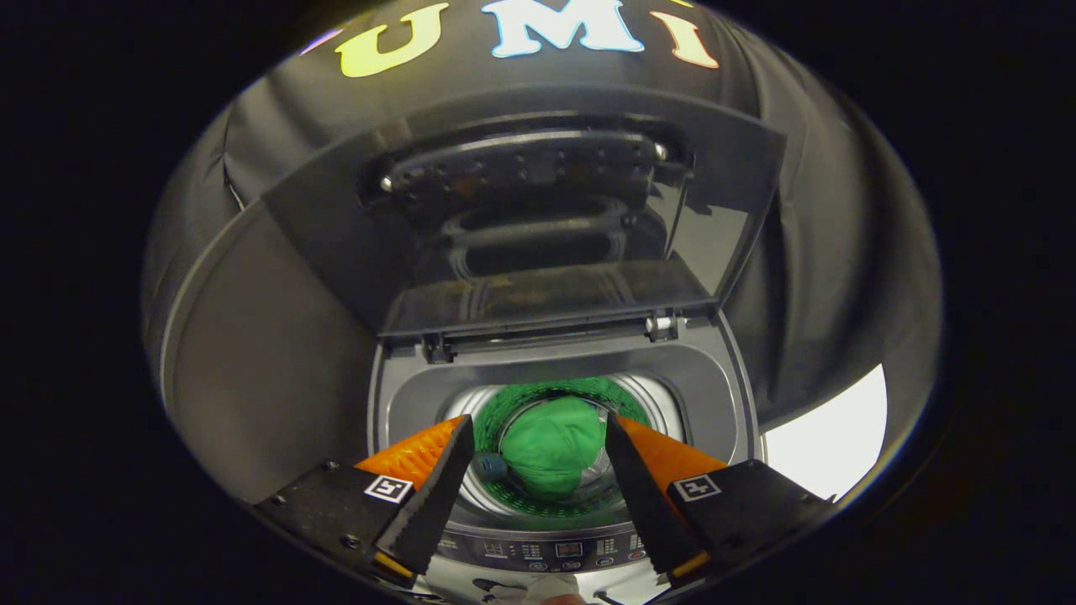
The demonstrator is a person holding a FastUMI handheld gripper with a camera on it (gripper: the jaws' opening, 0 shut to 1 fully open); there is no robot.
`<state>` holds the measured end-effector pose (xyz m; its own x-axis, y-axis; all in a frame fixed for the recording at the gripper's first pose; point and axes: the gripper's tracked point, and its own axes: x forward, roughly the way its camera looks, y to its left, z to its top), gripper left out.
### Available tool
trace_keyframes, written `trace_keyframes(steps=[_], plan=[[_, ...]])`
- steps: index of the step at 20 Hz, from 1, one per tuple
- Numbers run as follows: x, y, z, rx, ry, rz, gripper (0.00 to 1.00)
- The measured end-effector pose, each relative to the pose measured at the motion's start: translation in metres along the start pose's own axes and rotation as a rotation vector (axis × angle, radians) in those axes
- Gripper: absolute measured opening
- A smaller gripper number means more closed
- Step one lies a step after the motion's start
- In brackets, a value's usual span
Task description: Put the clothes into the washing machine and then close the washing machine lid.
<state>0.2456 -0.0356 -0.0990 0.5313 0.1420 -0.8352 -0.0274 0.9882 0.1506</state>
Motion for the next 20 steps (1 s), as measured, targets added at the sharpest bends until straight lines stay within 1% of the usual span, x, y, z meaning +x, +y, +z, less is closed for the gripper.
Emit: trace_keyframes(steps=[6, 13, 20], plan=[[-0.038, 0.016, 0.043, -0.014, -0.097, 0.027, 0.97], [-0.087, 0.034, 0.099, -0.067, -0.205, 0.026, 0.97], [-0.116, 0.047, 0.141, -0.096, -0.272, 0.033, 0.97]])
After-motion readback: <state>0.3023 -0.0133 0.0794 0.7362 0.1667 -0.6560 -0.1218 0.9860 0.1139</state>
